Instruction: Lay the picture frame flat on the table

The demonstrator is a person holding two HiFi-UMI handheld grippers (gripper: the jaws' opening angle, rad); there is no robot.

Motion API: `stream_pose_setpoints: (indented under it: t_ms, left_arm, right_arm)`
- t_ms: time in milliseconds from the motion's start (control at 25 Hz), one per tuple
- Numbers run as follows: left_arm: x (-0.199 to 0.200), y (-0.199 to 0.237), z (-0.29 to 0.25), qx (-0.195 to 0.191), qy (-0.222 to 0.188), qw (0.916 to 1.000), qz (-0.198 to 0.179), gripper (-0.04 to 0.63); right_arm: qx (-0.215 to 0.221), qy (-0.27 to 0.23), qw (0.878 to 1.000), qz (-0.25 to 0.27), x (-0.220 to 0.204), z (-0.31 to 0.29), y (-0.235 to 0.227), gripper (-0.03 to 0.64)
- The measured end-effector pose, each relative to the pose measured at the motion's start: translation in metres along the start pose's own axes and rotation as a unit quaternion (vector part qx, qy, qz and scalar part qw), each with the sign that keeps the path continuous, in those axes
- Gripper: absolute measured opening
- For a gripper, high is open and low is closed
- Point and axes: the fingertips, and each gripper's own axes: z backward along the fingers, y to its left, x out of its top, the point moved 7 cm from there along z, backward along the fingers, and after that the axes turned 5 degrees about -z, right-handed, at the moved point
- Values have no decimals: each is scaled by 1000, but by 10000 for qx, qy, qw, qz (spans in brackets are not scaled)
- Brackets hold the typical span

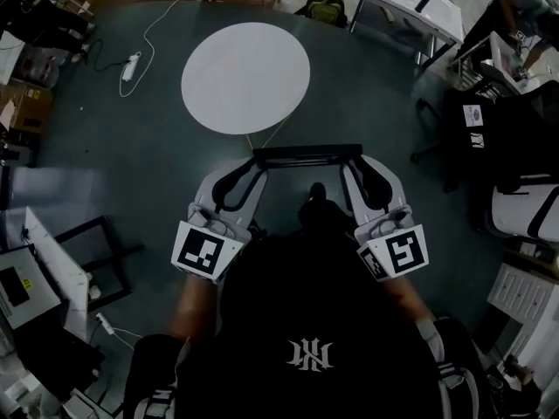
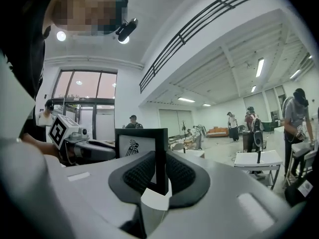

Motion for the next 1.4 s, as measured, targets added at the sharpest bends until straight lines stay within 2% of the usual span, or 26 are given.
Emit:
stream_pose_setpoints:
  t_ms: [240, 560, 720, 960, 1120, 1280, 1400]
  left_arm:
    - [36, 9, -59, 387, 26, 9992, 39, 63]
    - [38, 11, -121, 918, 261, 9954, 117, 63]
    - [38, 25, -124, 1184, 324, 9919, 313, 63]
    - [35, 59, -112, 1588, 403, 9857, 405, 63]
    - [38, 83, -127, 1574, 242, 9867, 317, 63]
    - [42, 109, -137, 1597, -14, 9864, 399, 63]
    - [41, 134, -139, 1562, -34, 9862, 543, 63]
  right_arm:
    - [471, 64, 9989, 38, 32, -38, -70, 51]
    - [1069, 102, 9942, -25, 40, -85, -140, 52]
    - [1355, 250, 9904, -134, 38, -111, -145, 52]
    - [1779, 374, 9831, -214, 35, -153, -130, 51]
    - [1794, 473, 9825, -143, 39, -179, -136, 51]
    - [1788, 573, 9822, 28, 50, -202, -140, 50]
    - [1788, 611, 9818, 169, 59, -228, -136, 49]
